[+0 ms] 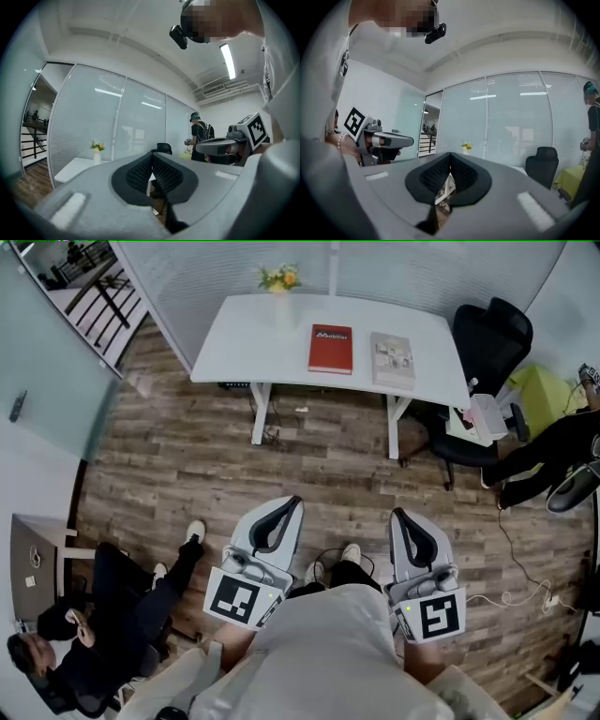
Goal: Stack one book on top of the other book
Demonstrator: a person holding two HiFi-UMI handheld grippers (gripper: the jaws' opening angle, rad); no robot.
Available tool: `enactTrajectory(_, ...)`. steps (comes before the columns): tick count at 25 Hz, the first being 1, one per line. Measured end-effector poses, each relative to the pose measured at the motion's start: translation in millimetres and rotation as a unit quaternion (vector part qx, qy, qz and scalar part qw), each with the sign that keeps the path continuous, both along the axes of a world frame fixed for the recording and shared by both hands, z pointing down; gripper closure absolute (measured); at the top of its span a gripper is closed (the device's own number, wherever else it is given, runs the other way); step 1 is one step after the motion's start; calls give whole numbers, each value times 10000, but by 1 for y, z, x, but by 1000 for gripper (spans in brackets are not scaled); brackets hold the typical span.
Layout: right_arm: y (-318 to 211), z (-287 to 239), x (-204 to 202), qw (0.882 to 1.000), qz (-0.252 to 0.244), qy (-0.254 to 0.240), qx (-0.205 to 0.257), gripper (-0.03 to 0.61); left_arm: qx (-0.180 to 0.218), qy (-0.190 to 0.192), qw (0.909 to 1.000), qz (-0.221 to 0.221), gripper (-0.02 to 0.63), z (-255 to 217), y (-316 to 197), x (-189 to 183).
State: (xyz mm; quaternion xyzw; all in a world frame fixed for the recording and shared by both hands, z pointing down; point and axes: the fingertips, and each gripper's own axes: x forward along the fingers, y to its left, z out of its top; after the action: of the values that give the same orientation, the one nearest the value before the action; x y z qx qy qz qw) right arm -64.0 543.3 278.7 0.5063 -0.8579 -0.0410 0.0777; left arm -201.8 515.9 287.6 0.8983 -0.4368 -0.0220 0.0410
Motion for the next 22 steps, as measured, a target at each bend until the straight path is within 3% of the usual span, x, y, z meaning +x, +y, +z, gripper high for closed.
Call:
enactTrajectory(11,-27,7,-1,10000,-8,-22,-44,574,-10,-7,10000,-53,615,4,-25,-4)
enactTrajectory(22,-93,10,21,9999,-60,-79,-53,574,-45,-80,9999,-80,615,7,-91,19)
